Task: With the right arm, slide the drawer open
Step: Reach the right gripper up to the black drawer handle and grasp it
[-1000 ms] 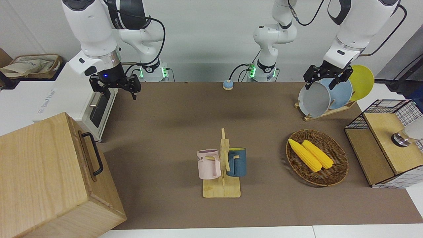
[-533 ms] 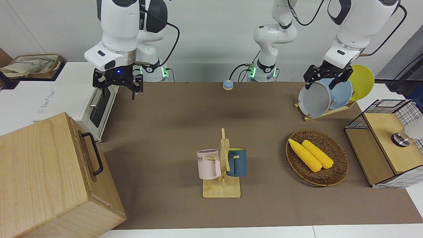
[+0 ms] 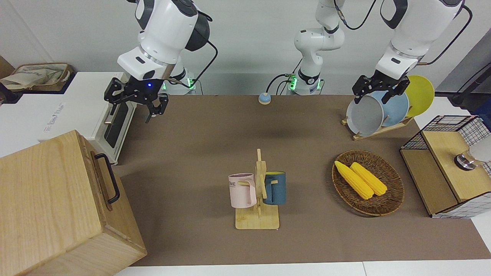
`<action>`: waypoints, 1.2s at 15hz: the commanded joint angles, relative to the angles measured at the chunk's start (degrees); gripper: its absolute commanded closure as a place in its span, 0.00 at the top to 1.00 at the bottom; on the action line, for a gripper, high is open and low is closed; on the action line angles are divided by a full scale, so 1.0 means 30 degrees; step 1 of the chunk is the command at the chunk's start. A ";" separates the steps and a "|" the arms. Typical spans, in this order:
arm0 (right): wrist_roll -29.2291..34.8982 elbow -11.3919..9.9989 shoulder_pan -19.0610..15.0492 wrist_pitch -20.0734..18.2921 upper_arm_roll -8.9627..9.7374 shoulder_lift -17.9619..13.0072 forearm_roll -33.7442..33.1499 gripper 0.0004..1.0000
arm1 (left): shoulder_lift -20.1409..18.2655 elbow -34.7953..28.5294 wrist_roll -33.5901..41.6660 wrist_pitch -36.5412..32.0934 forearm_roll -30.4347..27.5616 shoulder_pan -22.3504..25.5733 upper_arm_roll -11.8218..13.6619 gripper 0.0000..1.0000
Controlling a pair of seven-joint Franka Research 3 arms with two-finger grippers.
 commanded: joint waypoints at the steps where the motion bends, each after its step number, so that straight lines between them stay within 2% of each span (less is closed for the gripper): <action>1: 0.1480 -0.1241 0.0979 0.1231 -0.0008 0.0663 -0.3763 0.98 | 0.0217 0.0467 0.0185 -0.0375 0.0328 0.0073 -0.0122 0.99; 4: 0.2154 -0.2060 0.1040 0.1233 0.0548 0.1571 -0.7599 0.98 | 0.0217 0.0467 0.0185 -0.0375 0.0328 0.0073 -0.0122 0.99; 9: 0.4059 -0.2970 0.0777 0.1233 0.0608 0.3299 -1.2085 0.98 | 0.0217 0.0496 0.0185 -0.0375 0.0328 0.0073 -0.0122 0.99; 11: 0.4701 -0.3031 0.0486 0.1262 0.0579 0.4089 -1.4019 0.98 | 0.0217 0.0496 0.0185 -0.0375 0.0328 0.0073 -0.0122 0.99; 14: 0.7103 -0.3031 0.0162 0.1379 0.0374 0.4912 -1.5695 0.98 | 0.0217 0.0467 0.0185 -0.0375 0.0328 0.0073 -0.0122 0.99; 16: 0.7313 -0.3031 -0.0072 0.1553 0.0315 0.5205 -1.6397 0.98 | 0.0217 0.0496 0.0185 -0.0375 0.0328 0.0073 -0.0122 0.99; 18: 0.7633 -0.3060 -0.0452 0.2255 0.0257 0.5411 -1.7276 0.98 | 0.0217 0.0496 0.0185 -0.0375 0.0328 0.0073 -0.0122 0.99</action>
